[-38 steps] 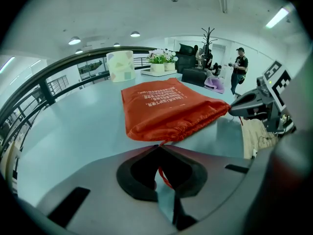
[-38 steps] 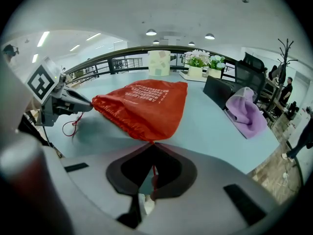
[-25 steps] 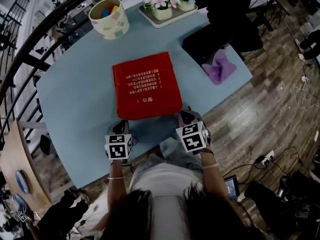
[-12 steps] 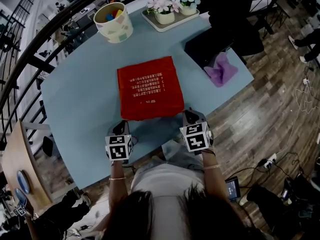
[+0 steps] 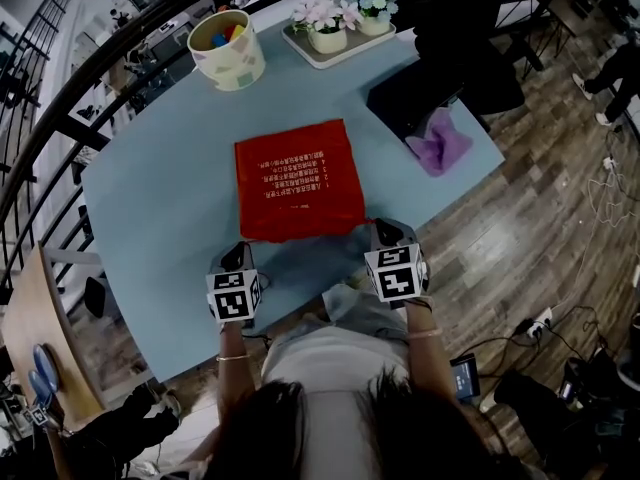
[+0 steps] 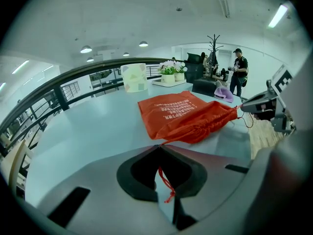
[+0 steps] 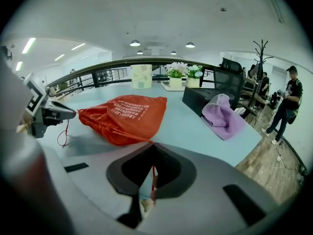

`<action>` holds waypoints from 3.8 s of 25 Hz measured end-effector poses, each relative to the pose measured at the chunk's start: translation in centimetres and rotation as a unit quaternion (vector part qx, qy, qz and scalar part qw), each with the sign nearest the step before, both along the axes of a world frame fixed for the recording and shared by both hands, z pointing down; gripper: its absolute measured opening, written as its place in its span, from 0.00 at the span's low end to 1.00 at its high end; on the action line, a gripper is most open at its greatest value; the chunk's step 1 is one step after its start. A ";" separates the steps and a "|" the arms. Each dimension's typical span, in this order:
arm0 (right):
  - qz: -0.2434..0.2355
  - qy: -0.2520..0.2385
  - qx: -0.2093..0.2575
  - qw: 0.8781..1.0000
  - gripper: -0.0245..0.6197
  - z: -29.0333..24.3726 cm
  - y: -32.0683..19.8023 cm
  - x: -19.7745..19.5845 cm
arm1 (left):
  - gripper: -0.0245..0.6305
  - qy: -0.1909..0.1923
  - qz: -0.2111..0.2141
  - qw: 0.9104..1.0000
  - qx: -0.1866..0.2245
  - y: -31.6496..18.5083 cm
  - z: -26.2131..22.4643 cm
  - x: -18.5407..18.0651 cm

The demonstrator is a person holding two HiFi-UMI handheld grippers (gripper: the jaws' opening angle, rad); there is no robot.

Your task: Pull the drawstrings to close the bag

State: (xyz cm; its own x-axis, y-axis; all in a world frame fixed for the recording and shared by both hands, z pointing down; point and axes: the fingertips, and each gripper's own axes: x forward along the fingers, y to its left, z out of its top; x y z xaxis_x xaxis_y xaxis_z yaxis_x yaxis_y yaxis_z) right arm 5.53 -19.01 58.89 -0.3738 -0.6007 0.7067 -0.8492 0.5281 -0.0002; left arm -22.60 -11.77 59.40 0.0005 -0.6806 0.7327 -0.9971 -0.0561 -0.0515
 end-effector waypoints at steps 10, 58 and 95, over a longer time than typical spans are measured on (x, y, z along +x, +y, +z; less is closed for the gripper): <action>0.036 -0.003 0.006 0.999 0.08 -0.2 -0.8 1.9 | 0.07 -0.002 0.002 1.000 0.005 -0.8 -0.3 -0.1; 0.117 0.004 0.008 0.993 0.08 0.1 -2.7 7.0 | 0.07 -0.016 -0.050 0.999 0.001 -0.9 -0.3 -3.7; 0.147 0.012 0.001 0.989 0.08 0.5 -3.4 8.2 | 0.07 0.006 -0.052 0.999 -0.009 -1.7 0.5 -5.5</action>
